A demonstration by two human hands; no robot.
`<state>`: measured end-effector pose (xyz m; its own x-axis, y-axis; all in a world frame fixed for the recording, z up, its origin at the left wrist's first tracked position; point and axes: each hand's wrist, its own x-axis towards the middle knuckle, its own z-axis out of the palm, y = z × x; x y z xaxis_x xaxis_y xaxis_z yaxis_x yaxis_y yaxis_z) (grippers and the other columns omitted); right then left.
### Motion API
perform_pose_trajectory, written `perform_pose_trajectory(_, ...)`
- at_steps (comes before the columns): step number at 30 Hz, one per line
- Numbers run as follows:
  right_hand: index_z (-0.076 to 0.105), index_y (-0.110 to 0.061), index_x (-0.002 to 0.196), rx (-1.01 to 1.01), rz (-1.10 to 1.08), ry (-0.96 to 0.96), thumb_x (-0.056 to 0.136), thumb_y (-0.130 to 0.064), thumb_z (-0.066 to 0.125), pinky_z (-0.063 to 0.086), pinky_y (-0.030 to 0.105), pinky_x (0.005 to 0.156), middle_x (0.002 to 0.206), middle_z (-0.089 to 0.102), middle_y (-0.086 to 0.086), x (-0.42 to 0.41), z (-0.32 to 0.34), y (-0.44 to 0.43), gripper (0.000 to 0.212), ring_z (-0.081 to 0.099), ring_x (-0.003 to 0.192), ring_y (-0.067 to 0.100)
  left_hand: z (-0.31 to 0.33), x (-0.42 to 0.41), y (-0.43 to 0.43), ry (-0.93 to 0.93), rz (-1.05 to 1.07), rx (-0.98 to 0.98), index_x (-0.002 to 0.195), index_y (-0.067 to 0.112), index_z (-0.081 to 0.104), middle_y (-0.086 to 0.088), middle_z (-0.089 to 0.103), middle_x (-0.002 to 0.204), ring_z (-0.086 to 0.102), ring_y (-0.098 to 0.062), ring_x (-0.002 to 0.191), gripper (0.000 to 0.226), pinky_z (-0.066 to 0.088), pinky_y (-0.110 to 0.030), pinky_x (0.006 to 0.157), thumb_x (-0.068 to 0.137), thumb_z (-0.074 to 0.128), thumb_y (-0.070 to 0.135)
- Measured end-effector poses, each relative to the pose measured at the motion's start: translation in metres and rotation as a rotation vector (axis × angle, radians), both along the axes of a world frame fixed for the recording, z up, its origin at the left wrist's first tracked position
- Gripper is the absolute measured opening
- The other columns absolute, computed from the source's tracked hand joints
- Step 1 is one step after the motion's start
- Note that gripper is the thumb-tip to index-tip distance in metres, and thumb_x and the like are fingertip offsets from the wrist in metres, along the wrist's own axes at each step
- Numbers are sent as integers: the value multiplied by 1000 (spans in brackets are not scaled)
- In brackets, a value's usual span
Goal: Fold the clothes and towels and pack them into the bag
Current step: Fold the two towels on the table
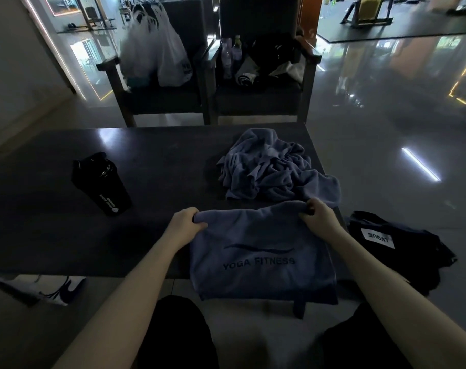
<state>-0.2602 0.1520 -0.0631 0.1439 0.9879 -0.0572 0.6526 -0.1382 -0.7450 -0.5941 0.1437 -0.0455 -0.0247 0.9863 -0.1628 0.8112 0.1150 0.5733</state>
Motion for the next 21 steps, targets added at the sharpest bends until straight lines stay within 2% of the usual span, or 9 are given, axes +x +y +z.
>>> perform_pose_trajectory(3, 55, -3, 95, -75, -61, 223, 81, -18, 68, 39, 23, 57, 82, 58, 5, -5, 0, 5, 24, 56, 78, 21, 4, 2, -1, -20, 9, 30, 86, 7, 58, -7, 61, 86, 56, -20, 77, 14, 44, -30, 64, 86, 65, 18)
perform_pose_trajectory(5, 61, -3, 96, -104, -65, 311, 83, -17, 67, 45, 27, 64, 87, 62, 9, -8, 2, 7, 20, 59, 82, 21, 7, 3, -1, -18, 11, 42, 84, 8, 57, -7, 60, 84, 56, -19, 77, 13, 43, -29, 62, 85, 65, 18)
perform_pose_trajectory(7, 63, -7, 85, -94, -78, 309, 87, -18, 64, 44, 29, 67, 79, 61, 8, -9, 6, 7, 11, 56, 77, 19, 8, 1, 0, -19, 20, 54, 82, 8, 57, -7, 61, 82, 55, -19, 74, 14, 42, -29, 60, 85, 65, 19)
perform_pose_trajectory(9, 60, -10, 72, -10, -114, 321, 89, -19, 63, 41, 27, 60, 68, 57, 6, -9, 11, 8, 19, 51, 67, 17, 10, -2, 2, -27, 49, 67, 80, 8, 56, -7, 60, 79, 54, -18, 71, 16, 41, -28, 57, 86, 64, 20)
perform_pose_trajectory(11, 58, -10, 69, 78, -167, 357, 88, -18, 63, 37, 21, 53, 63, 52, 3, -8, 13, 13, 22, 45, 60, 12, 12, -5, 7, -53, 94, 76, 80, 7, 56, -6, 60, 78, 54, -16, 68, 16, 41, -26, 54, 88, 62, 21)
perform_pose_trajectory(14, 64, -7, 82, 126, -210, 363, 86, -20, 66, 38, 21, 55, 68, 56, 3, -8, 14, 23, 14, 48, 63, 11, 14, -6, 13, -55, 141, 76, 80, 8, 56, -5, 60, 78, 53, -13, 66, 16, 39, -24, 53, 88, 62, 21)
perform_pose_trajectory(18, 66, -6, 87, 145, -239, 330, 88, -22, 63, 39, 24, 57, 71, 59, 2, -12, 11, 38, 16, 53, 71, 15, 11, -3, 25, -47, 176, 74, 80, 11, 54, -3, 58, 78, 53, -14, 68, 15, 37, -23, 51, 89, 60, 21)
perform_pose_trajectory(21, 67, -4, 99, 147, -234, 251, 91, -18, 57, 39, 27, 65, 82, 60, 6, -10, 14, 51, 18, 55, 78, 20, 12, -2, 38, -33, 186, 112, 82, 11, 55, -2, 56, 79, 53, -17, 72, 12, 36, -24, 52, 90, 58, 19)
